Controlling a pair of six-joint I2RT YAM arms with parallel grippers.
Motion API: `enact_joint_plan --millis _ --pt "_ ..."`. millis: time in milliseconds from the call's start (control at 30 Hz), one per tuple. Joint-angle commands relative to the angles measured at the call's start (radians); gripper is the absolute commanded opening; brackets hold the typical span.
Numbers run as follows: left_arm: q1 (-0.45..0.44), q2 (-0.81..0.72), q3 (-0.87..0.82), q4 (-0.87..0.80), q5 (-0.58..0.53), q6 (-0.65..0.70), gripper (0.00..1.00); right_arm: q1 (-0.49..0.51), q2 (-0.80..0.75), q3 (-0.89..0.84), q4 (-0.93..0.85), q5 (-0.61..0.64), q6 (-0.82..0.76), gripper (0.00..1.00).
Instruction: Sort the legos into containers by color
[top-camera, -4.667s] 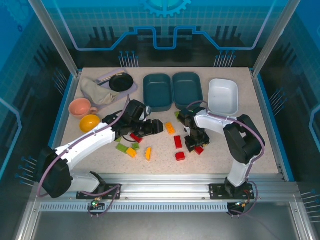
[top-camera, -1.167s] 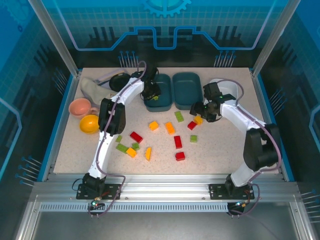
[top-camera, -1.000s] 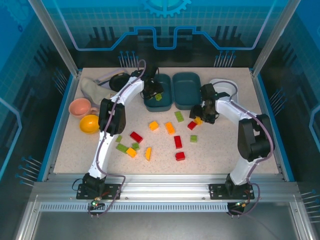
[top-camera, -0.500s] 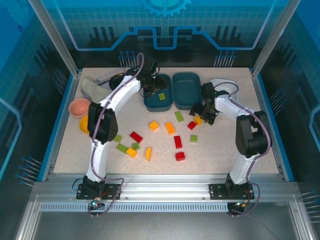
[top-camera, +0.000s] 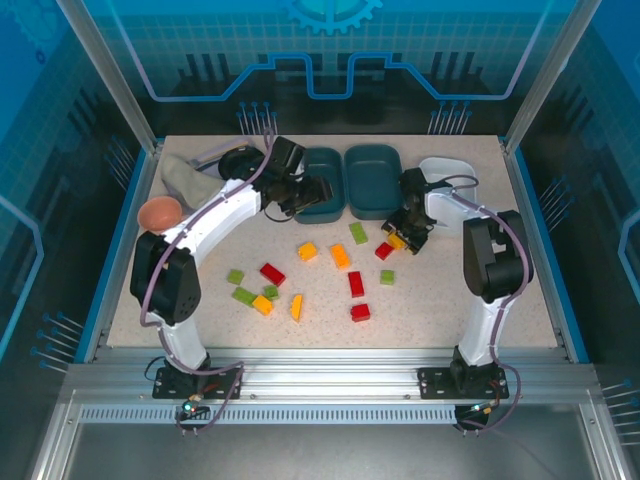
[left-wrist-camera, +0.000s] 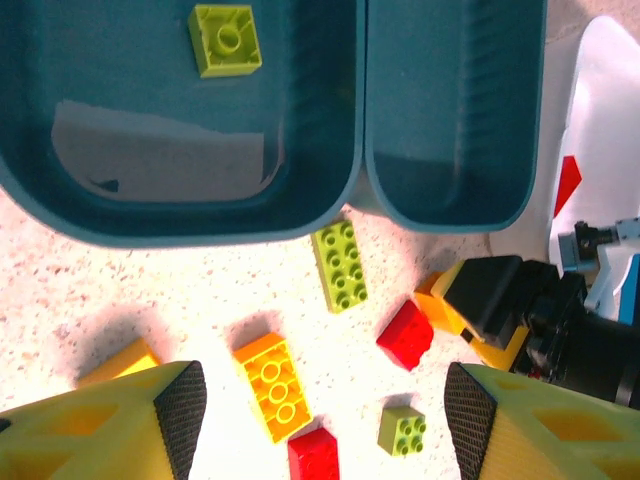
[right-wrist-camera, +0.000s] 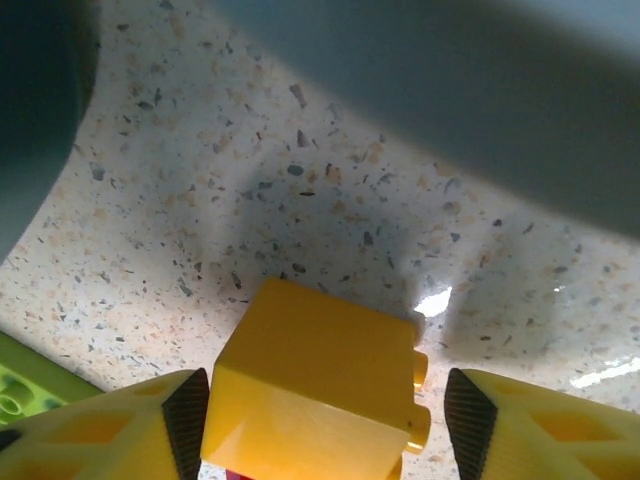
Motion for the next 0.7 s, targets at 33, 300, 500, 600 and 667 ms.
enact_joint_plan --millis 33,300,500,600,667 --pt "-0.019 -0.101 -0.083 0.067 0.029 -0.022 0.67 0.003 0.011 0.017 -0.006 -0.002 0.047 0.52" --pt "-0.029 -0.225 -0.255 0.197 0.031 -0.095 0.67 0.051 -0.106 0.073 -0.073 0.122 -0.071 0.30" --pt "-0.032 -0.253 -0.259 0.140 -0.070 -0.111 0.67 0.089 -0.107 0.201 -0.078 0.185 -0.275 0.30" --pt "-0.031 -0.260 -0.252 0.107 -0.107 -0.125 0.67 0.087 -0.024 0.322 -0.086 0.185 -0.354 0.30" --pt "-0.025 -0.260 -0.247 0.077 -0.123 -0.139 0.67 0.085 0.066 0.428 -0.108 0.175 -0.396 0.31"
